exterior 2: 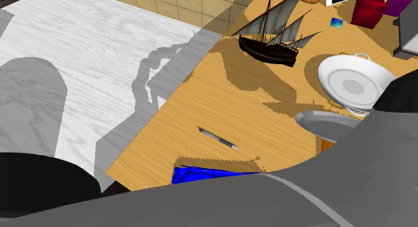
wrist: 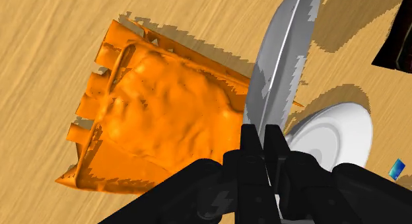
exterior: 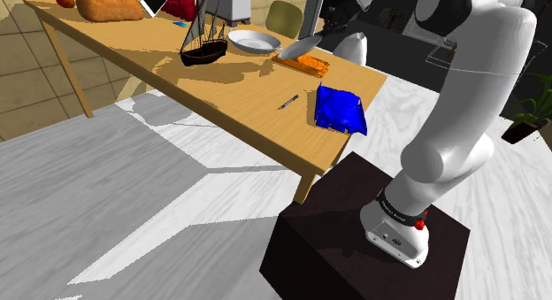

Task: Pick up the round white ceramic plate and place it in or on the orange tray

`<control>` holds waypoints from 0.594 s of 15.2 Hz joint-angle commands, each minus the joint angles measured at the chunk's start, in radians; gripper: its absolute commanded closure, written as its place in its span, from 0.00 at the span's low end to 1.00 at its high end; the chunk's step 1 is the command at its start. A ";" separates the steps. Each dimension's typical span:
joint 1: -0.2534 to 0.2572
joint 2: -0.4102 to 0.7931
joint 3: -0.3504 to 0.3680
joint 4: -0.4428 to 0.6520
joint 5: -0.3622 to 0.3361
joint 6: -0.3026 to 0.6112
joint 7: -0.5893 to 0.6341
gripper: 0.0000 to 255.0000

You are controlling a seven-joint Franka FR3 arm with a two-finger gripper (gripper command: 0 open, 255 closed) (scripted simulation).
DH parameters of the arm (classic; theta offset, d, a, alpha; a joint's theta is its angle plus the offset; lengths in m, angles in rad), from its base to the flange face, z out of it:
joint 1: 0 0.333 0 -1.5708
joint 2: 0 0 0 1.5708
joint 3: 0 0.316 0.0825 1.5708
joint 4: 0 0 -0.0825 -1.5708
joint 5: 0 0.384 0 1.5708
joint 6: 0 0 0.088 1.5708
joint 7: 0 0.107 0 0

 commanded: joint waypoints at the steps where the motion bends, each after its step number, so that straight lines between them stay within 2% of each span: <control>1: -0.046 0.069 -0.008 0.100 0.021 -0.055 -0.020 1.00; 4: -0.126 0.191 -0.009 0.288 0.055 -0.146 -0.028 1.00; 6: -0.192 0.290 -0.002 0.451 0.080 -0.216 -0.019 1.00; 7: -0.202 0.305 0.000 0.476 0.083 -0.226 -0.016 1.00; 9: -0.193 0.296 -0.001 0.435 0.081 -0.199 -0.033 1.00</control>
